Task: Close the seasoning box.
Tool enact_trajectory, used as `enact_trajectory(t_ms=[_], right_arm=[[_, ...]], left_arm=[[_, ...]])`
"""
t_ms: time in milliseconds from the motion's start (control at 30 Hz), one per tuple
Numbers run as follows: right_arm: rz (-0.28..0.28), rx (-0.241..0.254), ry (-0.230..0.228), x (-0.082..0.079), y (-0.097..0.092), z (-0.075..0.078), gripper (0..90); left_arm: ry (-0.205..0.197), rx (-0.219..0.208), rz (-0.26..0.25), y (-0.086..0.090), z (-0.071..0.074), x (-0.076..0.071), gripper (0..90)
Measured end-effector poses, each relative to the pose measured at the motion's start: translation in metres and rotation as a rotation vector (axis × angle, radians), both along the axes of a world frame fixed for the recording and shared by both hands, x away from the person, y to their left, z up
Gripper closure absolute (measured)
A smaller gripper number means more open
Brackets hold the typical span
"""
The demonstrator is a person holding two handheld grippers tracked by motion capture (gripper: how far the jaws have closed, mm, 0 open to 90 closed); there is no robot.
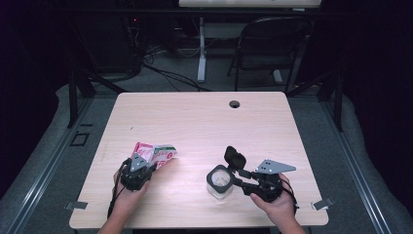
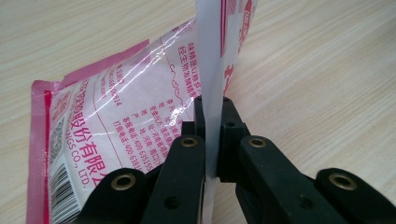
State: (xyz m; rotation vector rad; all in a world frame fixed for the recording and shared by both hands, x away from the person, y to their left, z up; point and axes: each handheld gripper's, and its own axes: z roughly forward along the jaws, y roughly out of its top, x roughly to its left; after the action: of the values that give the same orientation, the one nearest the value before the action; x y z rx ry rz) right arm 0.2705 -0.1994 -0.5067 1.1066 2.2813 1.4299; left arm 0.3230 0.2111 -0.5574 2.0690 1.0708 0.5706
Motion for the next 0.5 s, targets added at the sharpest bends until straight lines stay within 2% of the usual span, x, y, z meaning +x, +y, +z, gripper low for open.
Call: enact_trajectory(t_ms=[167,500], right_arm=[[-0.006,0.004,-0.001,0.0,-0.001,0.0,60.0],[-0.01,0.004,-0.003,0.0,-0.001,-0.001,60.1]], left_arm=[[-0.013,-0.01,0.008,0.005,0.006,-0.001,90.0],[-0.032,0.009,-0.003,0.009,0.016,-0.002,90.0]])
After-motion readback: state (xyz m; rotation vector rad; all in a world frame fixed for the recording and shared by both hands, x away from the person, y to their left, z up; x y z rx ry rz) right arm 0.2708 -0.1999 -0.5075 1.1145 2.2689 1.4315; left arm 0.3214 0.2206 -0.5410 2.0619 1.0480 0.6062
